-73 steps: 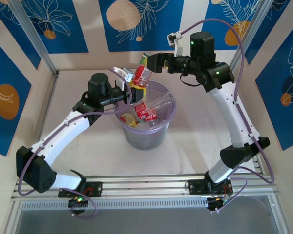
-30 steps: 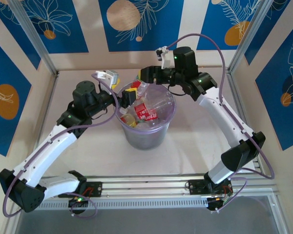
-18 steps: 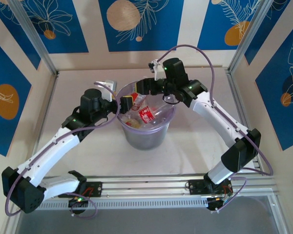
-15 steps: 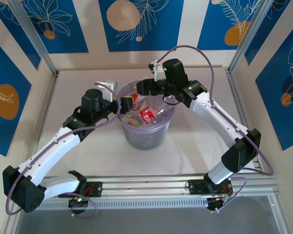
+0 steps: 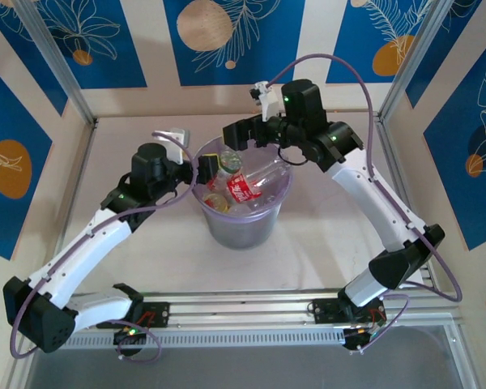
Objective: Put the plastic bottles in the bin
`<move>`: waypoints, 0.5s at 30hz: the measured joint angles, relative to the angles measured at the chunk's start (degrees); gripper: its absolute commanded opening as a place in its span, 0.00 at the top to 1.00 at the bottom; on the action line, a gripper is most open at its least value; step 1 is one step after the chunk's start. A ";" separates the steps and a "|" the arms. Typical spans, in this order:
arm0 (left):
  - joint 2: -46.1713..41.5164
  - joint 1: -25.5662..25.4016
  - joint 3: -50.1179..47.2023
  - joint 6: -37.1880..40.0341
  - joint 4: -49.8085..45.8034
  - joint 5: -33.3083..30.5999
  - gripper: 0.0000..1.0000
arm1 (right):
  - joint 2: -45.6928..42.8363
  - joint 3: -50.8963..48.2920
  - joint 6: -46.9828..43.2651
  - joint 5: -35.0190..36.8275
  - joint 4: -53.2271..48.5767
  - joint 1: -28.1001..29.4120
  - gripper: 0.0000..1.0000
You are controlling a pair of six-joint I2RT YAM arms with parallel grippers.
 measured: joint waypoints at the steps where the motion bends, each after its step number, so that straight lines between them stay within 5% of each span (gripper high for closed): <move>1: -0.35 0.44 0.52 0.48 -0.55 -0.44 0.00 | -0.55 0.07 -0.39 0.26 -0.46 -0.52 0.01; 9: -6.08 8.33 -0.13 3.45 -3.32 -7.23 0.00 | -8.28 -6.49 -1.27 1.75 -2.43 -15.15 0.01; 15: -8.09 12.63 -14.36 5.27 1.62 -18.27 0.00 | -15.06 -24.76 -1.27 2.99 1.09 -30.10 0.01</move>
